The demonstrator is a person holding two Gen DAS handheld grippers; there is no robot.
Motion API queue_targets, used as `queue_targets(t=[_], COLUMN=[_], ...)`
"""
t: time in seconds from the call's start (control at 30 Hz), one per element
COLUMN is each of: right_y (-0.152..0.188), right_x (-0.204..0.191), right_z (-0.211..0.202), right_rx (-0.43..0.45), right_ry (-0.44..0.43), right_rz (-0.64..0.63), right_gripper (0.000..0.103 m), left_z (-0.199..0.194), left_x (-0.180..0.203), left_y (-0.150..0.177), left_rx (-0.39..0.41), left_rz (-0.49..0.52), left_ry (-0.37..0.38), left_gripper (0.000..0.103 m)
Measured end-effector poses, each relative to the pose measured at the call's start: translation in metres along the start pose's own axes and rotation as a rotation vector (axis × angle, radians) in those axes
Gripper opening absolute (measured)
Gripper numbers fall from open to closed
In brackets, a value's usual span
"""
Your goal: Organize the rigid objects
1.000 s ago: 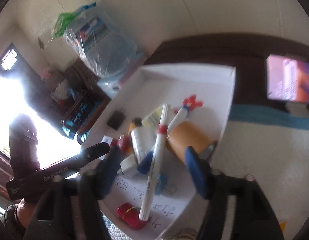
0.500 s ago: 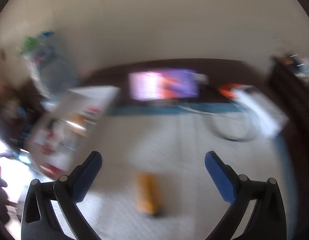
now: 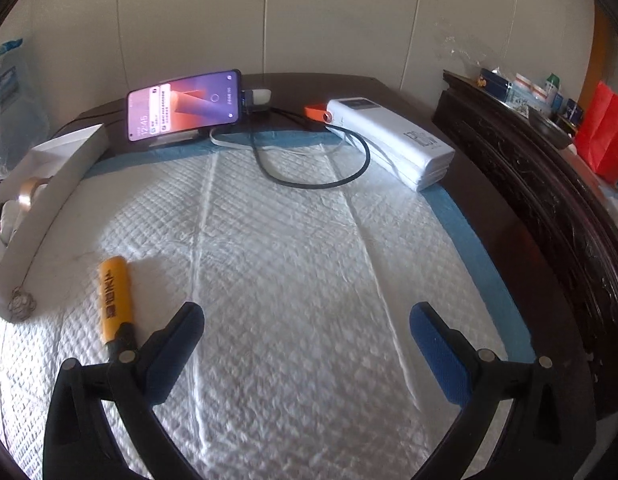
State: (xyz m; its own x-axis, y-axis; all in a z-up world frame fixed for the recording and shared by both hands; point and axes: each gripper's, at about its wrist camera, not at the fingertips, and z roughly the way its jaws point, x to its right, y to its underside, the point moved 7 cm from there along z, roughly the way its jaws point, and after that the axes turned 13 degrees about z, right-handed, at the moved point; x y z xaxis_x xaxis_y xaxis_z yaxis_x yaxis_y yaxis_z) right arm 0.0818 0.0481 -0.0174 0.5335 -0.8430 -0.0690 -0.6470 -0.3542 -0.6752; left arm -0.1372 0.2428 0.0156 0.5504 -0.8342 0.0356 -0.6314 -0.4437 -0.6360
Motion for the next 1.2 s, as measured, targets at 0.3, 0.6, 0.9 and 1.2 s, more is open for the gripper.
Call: queue_targets(t=[0.3,0.6,0.9,1.2], right_y=[0.009,0.009,-0.041,-0.111], right_x=[0.003,-0.018,-0.027,-0.065], right_z=[-0.007,-0.002,-0.071,-0.196], right_rx=[-0.069,-0.088,0.084,0.310], right_ry=[-0.154,-0.178,-0.274,-0.467], right_rz=[0.018,-0.030,-0.025,-0.041], right_gripper=[0.103,0.103,0.103,0.103], left_z=[0.009,-0.001,-0.084,-0.145], left_x=[0.005,0.000,-0.010,-0.050], left_y=[0.008,0.016,-0.037,-0.050], left_rx=[-0.061,-0.062,0.125,0.159], left_rz=[0.003,-0.012,0.096,-0.113], left_ry=[-0.062,-0.094,-0.306,-0.385], left_gripper=[0.103,0.103,0.103,0.103])
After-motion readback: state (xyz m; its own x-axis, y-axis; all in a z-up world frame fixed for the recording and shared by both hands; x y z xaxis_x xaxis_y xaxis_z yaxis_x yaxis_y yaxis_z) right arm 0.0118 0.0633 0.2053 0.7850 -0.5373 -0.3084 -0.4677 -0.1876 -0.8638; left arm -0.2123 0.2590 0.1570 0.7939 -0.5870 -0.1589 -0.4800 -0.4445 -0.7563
